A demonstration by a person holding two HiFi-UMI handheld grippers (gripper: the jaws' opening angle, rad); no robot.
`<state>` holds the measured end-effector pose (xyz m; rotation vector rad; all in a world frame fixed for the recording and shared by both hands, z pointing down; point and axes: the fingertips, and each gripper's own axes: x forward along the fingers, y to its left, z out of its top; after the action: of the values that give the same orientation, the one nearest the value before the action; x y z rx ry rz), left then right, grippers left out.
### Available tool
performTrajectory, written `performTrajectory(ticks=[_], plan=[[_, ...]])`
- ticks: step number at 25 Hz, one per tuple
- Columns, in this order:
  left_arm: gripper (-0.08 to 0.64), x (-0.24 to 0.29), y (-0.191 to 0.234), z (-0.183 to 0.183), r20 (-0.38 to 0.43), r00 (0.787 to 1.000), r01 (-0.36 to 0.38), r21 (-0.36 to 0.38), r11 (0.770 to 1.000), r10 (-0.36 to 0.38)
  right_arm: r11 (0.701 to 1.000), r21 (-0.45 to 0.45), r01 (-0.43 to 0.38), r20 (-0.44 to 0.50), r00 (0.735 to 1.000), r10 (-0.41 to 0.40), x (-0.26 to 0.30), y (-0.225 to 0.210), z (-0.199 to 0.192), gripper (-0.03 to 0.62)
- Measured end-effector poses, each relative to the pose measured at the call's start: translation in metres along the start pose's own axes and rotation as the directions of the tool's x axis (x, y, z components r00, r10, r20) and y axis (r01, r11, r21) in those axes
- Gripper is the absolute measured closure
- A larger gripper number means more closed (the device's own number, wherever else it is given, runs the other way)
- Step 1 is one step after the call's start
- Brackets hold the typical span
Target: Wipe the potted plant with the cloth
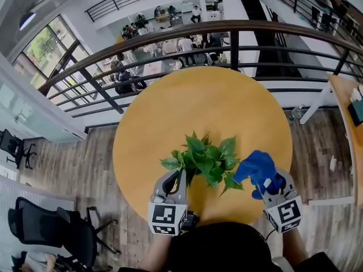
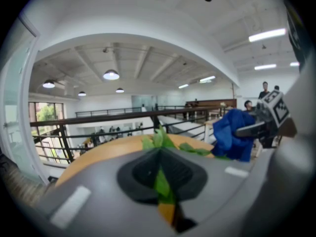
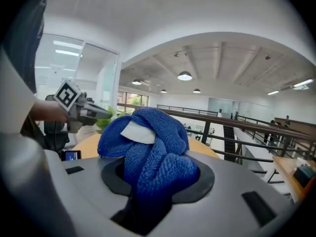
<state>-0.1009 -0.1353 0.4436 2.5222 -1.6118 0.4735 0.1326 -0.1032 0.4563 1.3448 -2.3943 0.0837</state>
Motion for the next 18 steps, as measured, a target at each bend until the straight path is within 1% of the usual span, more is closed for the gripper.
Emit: performTrajectory(ticks=[1,3,5,6,7,8,10,12,14,16,18], plan=[[0.558,0.001,0.001,-0.001,-0.001,1.0,0.0,0.0,1.0,0.0,1.0,-0.027,-0.011,-0.03,1.0,0.01,0.001,0.005,-0.012,0.431],[0.558,0.001,0.001,-0.002,-0.004,1.0,0.002,0.0,1.0,-0.002,0.996,-0.084,-0.003,-0.132,0.991,-0.008,0.005,0.009,-0.046,0.431],[0.558,0.002,0.001,-0.001,-0.003,1.0,0.007,0.001,1.0,-0.007,0.989,-0.149,0.023,-0.245,0.968,-0.059,0.009,0.006,-0.08,0.431],[0.558,0.002,0.001,0.0,-0.002,1.0,0.011,0.001,1.0,-0.011,0.985,-0.171,0.033,-0.274,0.958,-0.08,0.008,0.003,-0.088,0.431],[0.558,0.002,0.001,0.0,-0.002,1.0,0.014,0.001,1.0,-0.014,0.983,-0.178,0.042,-0.273,0.958,-0.09,0.006,0.002,-0.086,0.431],[0.558,0.002,0.0,0.0,-0.003,1.0,0.016,0.001,1.0,-0.016,0.984,-0.169,0.05,-0.244,0.965,-0.091,0.003,0.002,-0.075,0.431],[0.558,0.001,0.0,-0.001,-0.006,1.0,0.018,0.0,1.0,-0.018,0.988,-0.142,0.058,-0.149,0.986,-0.08,0.0,0.003,-0.036,0.431],[0.558,0.001,0.0,-0.001,-0.006,1.0,0.019,-0.001,1.0,-0.019,0.985,-0.164,0.057,-0.053,0.996,-0.066,0.001,0.009,0.007,0.431],[0.558,0.001,0.0,-0.002,-0.003,1.0,0.021,0.001,1.0,-0.021,0.974,-0.223,0.041,0.025,0.999,-0.037,0.003,0.02,0.045,0.431],[0.558,0.001,-0.002,-0.001,-0.003,1.0,0.026,0.002,1.0,-0.026,0.958,-0.286,0.028,0.09,0.996,-0.002,0.003,0.034,0.077,0.431],[0.558,0.0,-0.003,-0.001,-0.003,1.0,0.029,0.002,1.0,-0.029,0.953,-0.304,0.02,0.142,0.99,0.024,0.0,0.044,0.101,0.431]])
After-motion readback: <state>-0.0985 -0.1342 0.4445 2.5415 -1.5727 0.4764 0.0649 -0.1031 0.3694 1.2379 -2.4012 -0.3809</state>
